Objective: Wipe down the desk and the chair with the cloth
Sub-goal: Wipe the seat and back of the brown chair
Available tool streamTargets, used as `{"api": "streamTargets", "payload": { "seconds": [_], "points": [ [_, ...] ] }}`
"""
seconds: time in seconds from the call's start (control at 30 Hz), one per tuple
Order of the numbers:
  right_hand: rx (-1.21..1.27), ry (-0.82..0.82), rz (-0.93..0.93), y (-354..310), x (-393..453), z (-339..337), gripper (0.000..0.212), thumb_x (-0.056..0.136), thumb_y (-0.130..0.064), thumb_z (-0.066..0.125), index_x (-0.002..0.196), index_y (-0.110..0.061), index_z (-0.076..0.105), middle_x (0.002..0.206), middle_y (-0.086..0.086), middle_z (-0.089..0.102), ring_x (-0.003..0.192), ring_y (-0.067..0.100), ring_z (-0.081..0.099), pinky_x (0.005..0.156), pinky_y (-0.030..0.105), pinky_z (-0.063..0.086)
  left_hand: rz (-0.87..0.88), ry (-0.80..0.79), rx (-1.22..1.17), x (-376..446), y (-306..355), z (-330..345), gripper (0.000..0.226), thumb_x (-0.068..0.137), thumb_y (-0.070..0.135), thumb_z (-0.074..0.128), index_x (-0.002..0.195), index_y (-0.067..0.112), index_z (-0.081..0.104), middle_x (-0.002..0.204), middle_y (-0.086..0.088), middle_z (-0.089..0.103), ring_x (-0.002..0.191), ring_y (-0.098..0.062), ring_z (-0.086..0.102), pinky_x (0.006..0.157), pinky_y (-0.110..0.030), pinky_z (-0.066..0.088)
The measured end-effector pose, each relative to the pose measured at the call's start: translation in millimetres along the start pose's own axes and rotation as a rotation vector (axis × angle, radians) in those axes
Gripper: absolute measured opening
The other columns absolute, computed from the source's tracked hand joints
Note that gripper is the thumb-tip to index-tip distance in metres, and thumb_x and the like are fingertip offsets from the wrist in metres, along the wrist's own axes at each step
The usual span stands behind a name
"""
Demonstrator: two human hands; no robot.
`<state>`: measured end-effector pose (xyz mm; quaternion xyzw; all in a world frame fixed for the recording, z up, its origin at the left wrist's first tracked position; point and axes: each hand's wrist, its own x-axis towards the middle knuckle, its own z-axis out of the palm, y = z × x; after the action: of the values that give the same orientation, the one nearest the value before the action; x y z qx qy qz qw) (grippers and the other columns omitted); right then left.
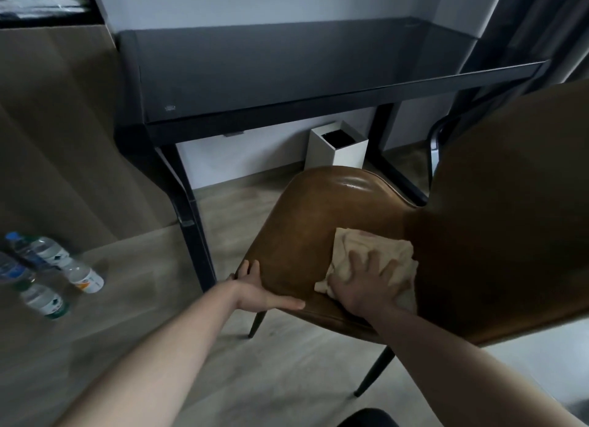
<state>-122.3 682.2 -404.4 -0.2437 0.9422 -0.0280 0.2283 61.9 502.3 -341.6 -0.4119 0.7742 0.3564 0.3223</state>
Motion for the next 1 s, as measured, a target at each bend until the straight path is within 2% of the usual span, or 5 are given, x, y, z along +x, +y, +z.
{"api": "streamTargets", "payload": {
  "seconds": [0.13,0.5,0.6,0.73,1.0],
  "points": [
    [0.090,0.001,0.019,-13,33,-29,0.094,0.092,-0.086,0.032,0.166,-0.045,-0.010,0.175,0.002,-0.025,0.153,0.053,-0.032,0.119,0.079,-0.008,0.014,-0.015,0.033,5,0,-1,0.185,0.027,0.108,0.068,0.166,0.025,-0.023,0.174,0.002,-0.028,0.163,-0.030,-0.017,0.133,-0.053,0.004],
    [-0.041,0.150,0.036,-31,160,-54,0.113,0.067,-0.097,0.003,0.167,-0.045,0.004,0.178,0.006,-0.011,0.160,0.043,-0.023,0.115,0.081,-0.009,0.013,-0.029,0.023,24,1,-4,0.182,0.030,0.106,0.069,0.166,0.029,-0.023,0.173,0.009,-0.031,0.163,-0.033,-0.018,0.133,-0.052,0.006],
    [-0.027,0.126,-0.003,-32,138,-58,0.110,0.071,-0.094,0.008,0.168,-0.043,0.006,0.178,0.004,-0.010,0.160,0.045,-0.024,0.119,0.079,-0.008,0.003,-0.039,0.048,24,2,-6,0.185,0.026,0.108,0.067,0.166,0.028,-0.024,0.173,0.007,-0.032,0.163,-0.033,-0.018,0.133,-0.053,0.006],
    [0.009,0.044,-0.116,-37,79,-54,0.086,0.097,-0.081,0.031,0.168,-0.042,0.001,0.178,-0.001,-0.015,0.157,0.048,-0.026,0.121,0.076,-0.005,-0.003,-0.037,0.067,18,6,-8,0.187,0.024,0.109,0.065,0.166,0.026,-0.024,0.174,0.003,-0.030,0.163,-0.033,-0.016,0.133,-0.053,0.006],
    [-0.061,-0.124,-0.356,-43,-4,-29,0.071,0.104,-0.066,0.040,0.166,-0.049,0.012,0.179,-0.006,-0.006,0.161,0.043,-0.019,0.124,0.072,-0.006,-0.002,-0.028,-0.027,8,8,-7,0.189,0.023,0.102,0.077,0.167,0.026,-0.020,0.173,0.005,-0.032,0.164,-0.025,-0.013,0.133,-0.050,0.010]
  ]
}}
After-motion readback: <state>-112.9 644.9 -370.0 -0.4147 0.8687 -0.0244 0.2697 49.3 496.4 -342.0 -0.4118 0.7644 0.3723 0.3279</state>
